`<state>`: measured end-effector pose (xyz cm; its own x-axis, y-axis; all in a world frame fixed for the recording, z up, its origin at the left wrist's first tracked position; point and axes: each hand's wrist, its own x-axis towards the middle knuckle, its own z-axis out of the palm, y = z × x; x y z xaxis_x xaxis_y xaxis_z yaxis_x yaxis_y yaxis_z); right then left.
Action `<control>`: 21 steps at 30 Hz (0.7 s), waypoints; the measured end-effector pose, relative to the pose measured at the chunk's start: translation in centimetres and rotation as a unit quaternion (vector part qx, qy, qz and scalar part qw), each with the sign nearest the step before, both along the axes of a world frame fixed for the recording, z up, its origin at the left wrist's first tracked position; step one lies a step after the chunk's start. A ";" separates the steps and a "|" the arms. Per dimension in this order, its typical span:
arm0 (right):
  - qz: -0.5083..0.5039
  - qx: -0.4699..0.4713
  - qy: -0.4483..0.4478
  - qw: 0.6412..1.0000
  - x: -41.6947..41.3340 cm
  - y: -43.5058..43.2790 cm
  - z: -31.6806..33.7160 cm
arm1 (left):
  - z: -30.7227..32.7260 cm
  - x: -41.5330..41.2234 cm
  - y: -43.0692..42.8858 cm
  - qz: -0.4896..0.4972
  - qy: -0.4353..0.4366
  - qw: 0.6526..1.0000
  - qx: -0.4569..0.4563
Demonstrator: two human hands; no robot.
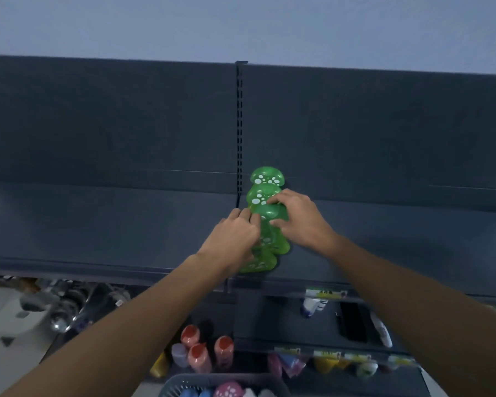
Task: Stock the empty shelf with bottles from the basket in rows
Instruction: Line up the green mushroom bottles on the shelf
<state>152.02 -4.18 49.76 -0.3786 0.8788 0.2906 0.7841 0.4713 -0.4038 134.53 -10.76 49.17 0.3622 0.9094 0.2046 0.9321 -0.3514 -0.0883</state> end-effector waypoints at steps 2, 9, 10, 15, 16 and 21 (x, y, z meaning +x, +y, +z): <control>0.007 -0.001 0.005 1.000 0.1 0.7 -0.4 | -0.1 0.3 0.3 -0.003 -0.013 1.000 0.000; 0.017 0.004 0.038 0.999 0.0 2.3 -1.2 | -0.4 1.3 0.8 -0.031 -0.037 0.999 -0.006; 0.017 0.004 0.037 0.999 0.0 2.4 -1.2 | -0.5 1.3 0.8 -0.036 -0.047 0.998 -0.003; 0.003 0.011 0.007 1.000 0.1 3.1 -1.2 | -0.8 1.5 1.1 -0.044 -0.075 0.996 0.028; 0.001 0.013 0.002 1.000 0.2 3.2 -1.2 | -0.9 1.5 1.1 -0.045 -0.080 0.995 0.032; -0.002 0.013 0.007 1.000 0.2 3.7 -1.2 | -1.2 1.6 1.3 -0.051 -0.111 0.991 0.053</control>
